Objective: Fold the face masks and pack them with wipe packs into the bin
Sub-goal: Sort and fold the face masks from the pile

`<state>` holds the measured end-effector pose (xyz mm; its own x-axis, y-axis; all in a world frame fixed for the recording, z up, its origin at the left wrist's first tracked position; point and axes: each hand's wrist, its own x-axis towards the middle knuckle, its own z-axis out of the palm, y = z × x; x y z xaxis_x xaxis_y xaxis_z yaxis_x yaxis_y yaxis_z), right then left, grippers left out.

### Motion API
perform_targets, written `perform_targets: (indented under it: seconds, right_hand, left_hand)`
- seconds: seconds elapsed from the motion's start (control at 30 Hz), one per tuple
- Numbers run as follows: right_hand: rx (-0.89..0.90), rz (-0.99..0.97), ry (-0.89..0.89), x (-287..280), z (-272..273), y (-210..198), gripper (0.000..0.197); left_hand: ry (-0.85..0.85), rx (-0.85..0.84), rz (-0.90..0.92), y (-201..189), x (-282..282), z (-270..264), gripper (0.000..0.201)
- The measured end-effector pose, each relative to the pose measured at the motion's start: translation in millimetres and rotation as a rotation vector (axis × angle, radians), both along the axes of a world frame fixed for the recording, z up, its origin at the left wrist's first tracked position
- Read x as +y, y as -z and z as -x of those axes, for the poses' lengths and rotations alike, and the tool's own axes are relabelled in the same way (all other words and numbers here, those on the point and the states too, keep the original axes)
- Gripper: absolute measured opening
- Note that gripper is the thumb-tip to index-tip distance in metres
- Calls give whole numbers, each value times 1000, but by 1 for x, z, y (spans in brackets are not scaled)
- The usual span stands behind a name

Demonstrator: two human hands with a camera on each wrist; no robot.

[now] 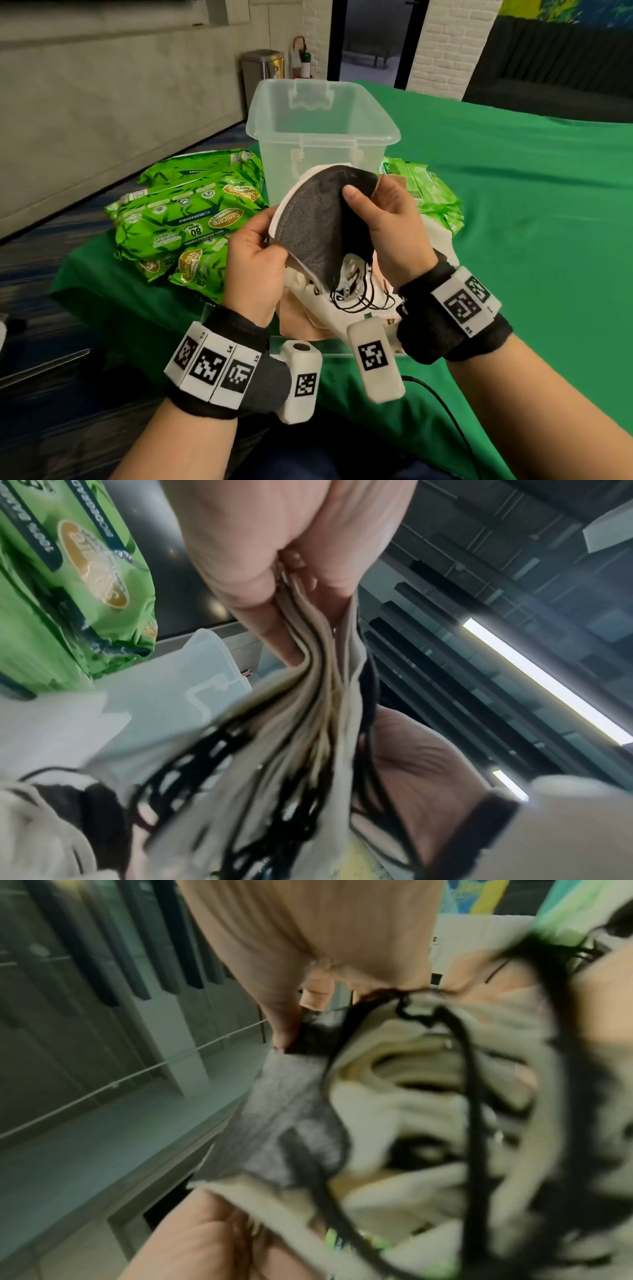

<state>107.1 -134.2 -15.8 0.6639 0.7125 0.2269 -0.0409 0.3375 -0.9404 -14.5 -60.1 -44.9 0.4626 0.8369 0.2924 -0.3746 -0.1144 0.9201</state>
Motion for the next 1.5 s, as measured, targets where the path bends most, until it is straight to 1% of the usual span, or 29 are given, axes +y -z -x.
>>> perform_targets:
  seconds: [0.07, 0.13, 0.23, 0.3, 0.33, 0.37, 0.4, 0.47, 0.5, 0.57, 0.6, 0.67, 0.7, 0.77, 0.83, 0.87, 0.93, 1.0, 1.03, 1.07, 1.1, 1.17, 1.2, 1.23, 1.27, 1.33, 1.37, 1.43, 1.5]
  right_hand:
    - [63, -16, -62, 3, 1, 1, 25]
    - [88, -2, -89, 3, 2, 0, 28]
    - [42, 26, -66, 2, 2, 1, 22]
    - [-23, 65, -16, 2, 3, 1, 14]
    - [-61, 81, 6, 2, 3, 1, 13]
    - [-98, 87, 26, 3, 4, 2, 13]
    - [-125, 89, 39, 3, 4, 3, 13]
    - [-157, 89, 60, 4, 5, 4, 13]
    - [-169, 90, 70, 4, 6, 4, 17]
    - [-212, 93, 88, 3, 5, 1, 27]
    - [-252, 102, 100, 2, 4, 0, 28]
    - [-343, 132, 137, 1, -1, -2, 17]
    - [-396, 157, 165, 0, -4, -2, 15]
    - [-536, 201, 218, -3, -6, -4, 26]
    - [-652, 224, 243, -4, -6, -4, 28]
    - [-697, 228, 239, -5, -4, -4, 27]
    - [-749, 247, 224, -5, -2, -4, 25]
    - [-744, 265, 200, -3, -2, -1, 25]
    - [-722, 280, 178, -3, -2, 0, 28]
    - [-694, 297, 140, -3, -1, 1, 34]
    - [-647, 310, 83, -4, -2, 2, 44]
    - [-493, 313, -90, -10, -6, 3, 63]
    - [-437, 308, -187, -14, -8, 4, 68]
    - [-431, 328, -250, -18, -11, 4, 68]
    - [-464, 360, -284, -22, -12, 4, 64]
    - [-501, 385, -282, -26, -12, 4, 53]
    - [-470, 392, -256, -27, -9, 2, 50]
    - [-460, 397, -195, -27, -1, -3, 53]
    - [-542, 423, -161, -25, 7, -8, 54]
  left_hand:
    - [25, -41, 55, -1, -2, -1, 47]
    - [48, -66, 91, -2, -3, 0, 45]
    - [72, -77, 136, -6, -5, 2, 42]
    - [110, -129, 241, -10, -7, 3, 41]
    - [106, -149, 278, -13, -8, 4, 44]
    - [98, -130, 248, -13, -8, 3, 48]
    - [74, -94, 191, -12, -7, 3, 44]
    - [12, -61, 130, -8, -4, 2, 18]
    - [-8, -38, 106, -6, -3, 2, 17]
    - [11, -21, 52, -4, -1, 2, 24]
    - [32, -17, 29, -5, -1, 2, 29]
    - [86, 7, -11, -6, -2, 5, 39]
    - [109, 32, -26, -7, -2, 5, 46]
    - [138, 127, -70, -4, 0, 2, 55]
    - [174, 220, -87, -3, 1, -1, 62]
    - [216, 232, -69, -3, 1, -2, 65]
    - [269, 221, -65, -2, -2, -4, 58]
    - [240, 239, -125, -3, -5, -4, 53]
    - [219, 241, -143, -2, -5, -4, 55]
    - [197, 229, -148, -3, -4, -2, 58]
    - [179, 205, -156, -4, -2, 0, 63]
    - [147, 158, -193, -5, 6, 6, 68]
    - [135, 136, -205, -5, 10, 9, 68]
    - [127, 112, -202, -5, 14, 12, 67]
    - [129, 89, -185, -5, 17, 15, 64]
    - [168, 51, -139, -6, 18, 18, 59]
    - [197, 46, -124, -7, 16, 18, 57]
    - [259, 74, -123, -8, 11, 19, 59]
    - [296, 108, -147, -7, 10, 19, 62]
